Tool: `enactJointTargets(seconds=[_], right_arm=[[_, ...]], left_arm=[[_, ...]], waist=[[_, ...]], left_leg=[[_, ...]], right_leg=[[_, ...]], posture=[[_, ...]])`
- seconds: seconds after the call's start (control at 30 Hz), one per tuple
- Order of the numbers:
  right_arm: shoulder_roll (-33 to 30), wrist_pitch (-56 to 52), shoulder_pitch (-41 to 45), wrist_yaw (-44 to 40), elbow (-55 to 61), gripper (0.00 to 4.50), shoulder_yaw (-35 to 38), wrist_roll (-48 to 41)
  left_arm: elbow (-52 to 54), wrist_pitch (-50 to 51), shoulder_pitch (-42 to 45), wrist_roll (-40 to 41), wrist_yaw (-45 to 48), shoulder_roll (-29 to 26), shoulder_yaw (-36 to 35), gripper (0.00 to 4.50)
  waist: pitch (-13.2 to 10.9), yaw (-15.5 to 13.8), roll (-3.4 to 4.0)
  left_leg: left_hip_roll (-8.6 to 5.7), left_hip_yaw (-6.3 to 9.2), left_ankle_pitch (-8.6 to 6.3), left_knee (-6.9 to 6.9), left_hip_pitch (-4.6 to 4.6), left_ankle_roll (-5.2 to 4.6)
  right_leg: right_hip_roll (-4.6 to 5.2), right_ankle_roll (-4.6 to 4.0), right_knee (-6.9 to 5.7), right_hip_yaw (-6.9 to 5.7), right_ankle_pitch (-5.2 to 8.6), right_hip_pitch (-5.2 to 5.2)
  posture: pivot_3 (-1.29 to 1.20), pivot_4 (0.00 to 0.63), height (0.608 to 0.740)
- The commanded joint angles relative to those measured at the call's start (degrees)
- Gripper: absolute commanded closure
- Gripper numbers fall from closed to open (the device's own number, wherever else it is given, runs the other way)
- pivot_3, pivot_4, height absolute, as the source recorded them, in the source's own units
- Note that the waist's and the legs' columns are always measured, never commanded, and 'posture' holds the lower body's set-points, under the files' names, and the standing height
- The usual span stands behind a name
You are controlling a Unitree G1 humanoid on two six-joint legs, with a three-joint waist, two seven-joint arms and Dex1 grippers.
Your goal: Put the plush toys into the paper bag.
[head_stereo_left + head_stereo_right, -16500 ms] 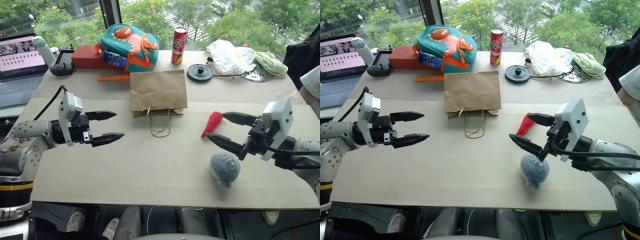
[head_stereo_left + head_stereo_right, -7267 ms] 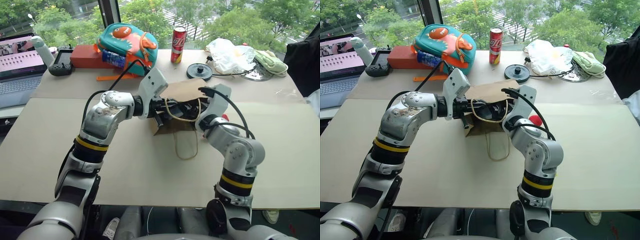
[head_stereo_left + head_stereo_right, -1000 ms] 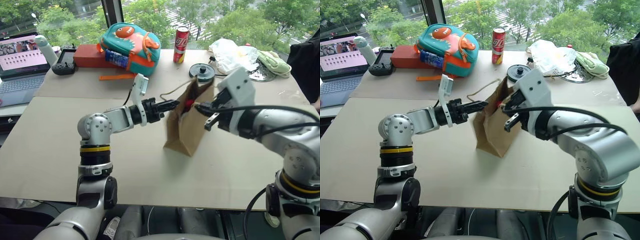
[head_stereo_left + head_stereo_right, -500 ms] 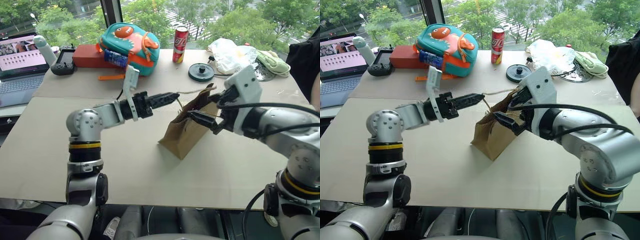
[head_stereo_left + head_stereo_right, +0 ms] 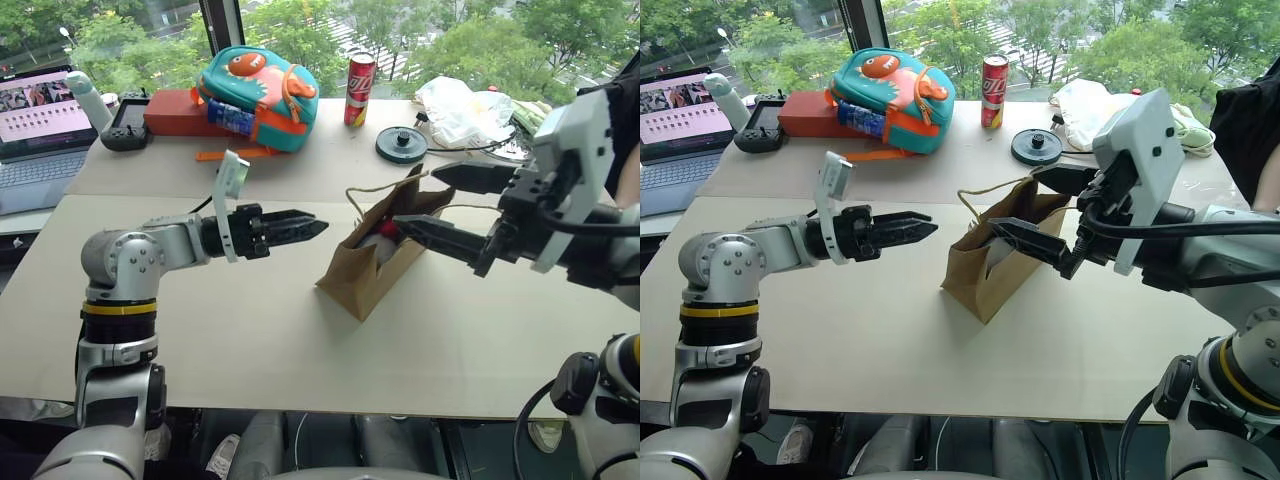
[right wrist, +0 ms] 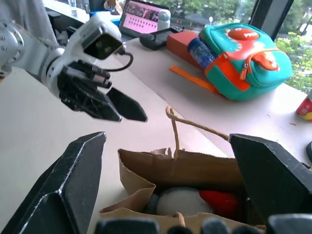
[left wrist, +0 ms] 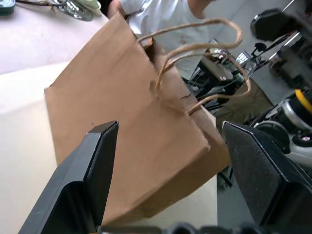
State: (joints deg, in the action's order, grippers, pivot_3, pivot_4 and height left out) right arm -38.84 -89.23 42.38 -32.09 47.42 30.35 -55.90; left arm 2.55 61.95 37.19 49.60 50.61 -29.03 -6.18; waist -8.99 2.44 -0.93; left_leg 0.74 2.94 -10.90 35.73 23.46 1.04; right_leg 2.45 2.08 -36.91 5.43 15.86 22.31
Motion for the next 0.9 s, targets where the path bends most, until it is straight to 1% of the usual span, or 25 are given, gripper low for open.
enactJointTargets(seconds=[0.03,0.13,0.17,0.27,0.37,0.4,0.43,0.5,0.57,0.63,0.73,0.9], right_arm=[[-1.7,0.5,-2.0,-0.6,0.8,0.65,4.4,-7.2],[-2.8,3.2,-6.8,0.1,2.1,1.69,6.3,-15.7],[-3.4,4.6,-8.1,0.9,2.1,1.97,6.7,-18.7],[-6.9,7.9,-12.8,3.7,2.1,3.01,6.1,-24.6],[-9.8,10.7,-18.8,6.0,4.3,4.04,2.3,-25.8],[-10.8,11.2,-20.0,6.9,5.3,4.35,-0.2,-23.7],[-11.4,11.5,-20.7,8.8,5.8,4.43,-3.3,-20.9],[-11.3,11.6,-21.2,13.5,4.8,4.43,-9.1,-16.7],[-11.8,12.5,-21.4,14.9,4.7,4.43,-13.7,-13.4],[-13.9,13.4,-20.8,15.8,4.5,4.43,-19.2,-7.6],[-13.7,14.6,-17.9,18.8,0.3,4.43,-26.9,0.6],[-9.0,16.2,-13.2,19.6,-2.8,4.43,-32.3,5.4]], left_arm=[[3.7,-13.1,-4.9,-5.2,3.6,1.1,1.5,0.85],[6.6,-17.8,-8.3,-6.9,5.6,1.2,3.1,0.85],[7.4,-18.9,-9.1,-7.4,6.1,1.1,3.7,0.85],[8.0,-21.2,-10.7,-9.1,6.9,0.9,5.3,0.85],[7.8,-22.7,-10.8,-10.0,6.7,1.4,6.1,0.85],[7.6,-23.2,-10.6,-10.3,6.9,1.5,6.3,0.85],[7.3,-23.5,-10.4,-10.5,7.0,1.6,6.5,0.85],[6.4,-22.6,-9.7,-9.4,7.1,2.0,6.3,0.85],[5.6,-22.7,-9.1,-9.8,7.3,2.0,6.7,0.85],[5.0,-23.7,-9.0,-11.1,7.9,1.6,7.5,0.85],[4.3,-25.4,-9.1,-13.2,8.2,1.5,8.8,0.85],[2.6,-33.2,-9.6,-20.7,7.7,2.1,12.7,0.85]], waist=[[0.0,-0.1,-0.01],[0.0,-0.3,-0.02],[0.0,-0.4,-0.02],[0.0,-0.5,-0.02],[0.0,-0.6,-0.03],[0.0,-0.6,-0.03],[0.0,-0.5,-0.03],[0.0,-0.1,-0.02],[0.0,0.0,-0.03],[0.0,0.0,-0.03],[0.0,0.0,-0.03],[0.0,-0.2,-0.03]], left_leg=[[0.0,-0.01,0.0,-0.03,-0.01,0.0],[0.02,0.01,-0.01,-0.04,0.09,-0.01],[0.01,0.01,-0.01,-0.04,0.16,-0.01],[0.0,0.01,-0.01,-0.02,0.21,-0.02],[0.0,0.0,-0.01,0.05,0.17,-0.02],[0.01,0.0,-0.01,0.07,0.15,-0.02],[0.01,0.0,-0.01,0.08,0.15,-0.02],[0.02,-0.03,-0.01,0.1,0.09,-0.02],[0.06,-0.05,-0.01,0.1,0.05,-0.02],[0.05,-0.04,-0.01,0.09,0.05,-0.02],[0.04,-0.04,-0.01,0.08,0.07,-0.02],[0.03,-0.03,-0.01,0.04,0.1,-0.02]], right_leg=[[0.01,-0.01,0.06,0.0,0.0,-0.02],[0.01,-0.02,0.15,-0.01,-0.01,-0.01],[0.02,-0.02,0.16,-0.01,-0.01,0.02],[0.05,-0.02,0.17,-0.01,-0.01,0.02],[0.04,-0.01,0.17,-0.01,0.0,-0.04],[0.02,0.03,0.16,-0.02,0.02,-0.07],[0.01,0.08,0.16,-0.02,0.05,-0.07],[0.0,0.27,0.13,0.01,0.16,-0.07],[-0.04,0.3,0.09,0.03,0.17,-0.07],[-0.04,0.37,0.09,0.03,0.22,-0.05],[-0.03,0.41,0.15,0.02,0.24,-0.05],[-0.02,0.4,0.15,0.03,0.24,-0.01]], posture=[[0.0,0.15,0.739],[0.0,0.15,0.739],[0.0,0.15,0.739],[0.0,0.15,0.739],[0.0,0.15,0.739],[0.0,0.15,0.739],[0.0,0.15,0.739],[0.0,0.15,0.739],[0.0,0.15,0.739],[0.0,0.15,0.739],[0.0,0.15,0.739],[0.0,0.15,0.739]])
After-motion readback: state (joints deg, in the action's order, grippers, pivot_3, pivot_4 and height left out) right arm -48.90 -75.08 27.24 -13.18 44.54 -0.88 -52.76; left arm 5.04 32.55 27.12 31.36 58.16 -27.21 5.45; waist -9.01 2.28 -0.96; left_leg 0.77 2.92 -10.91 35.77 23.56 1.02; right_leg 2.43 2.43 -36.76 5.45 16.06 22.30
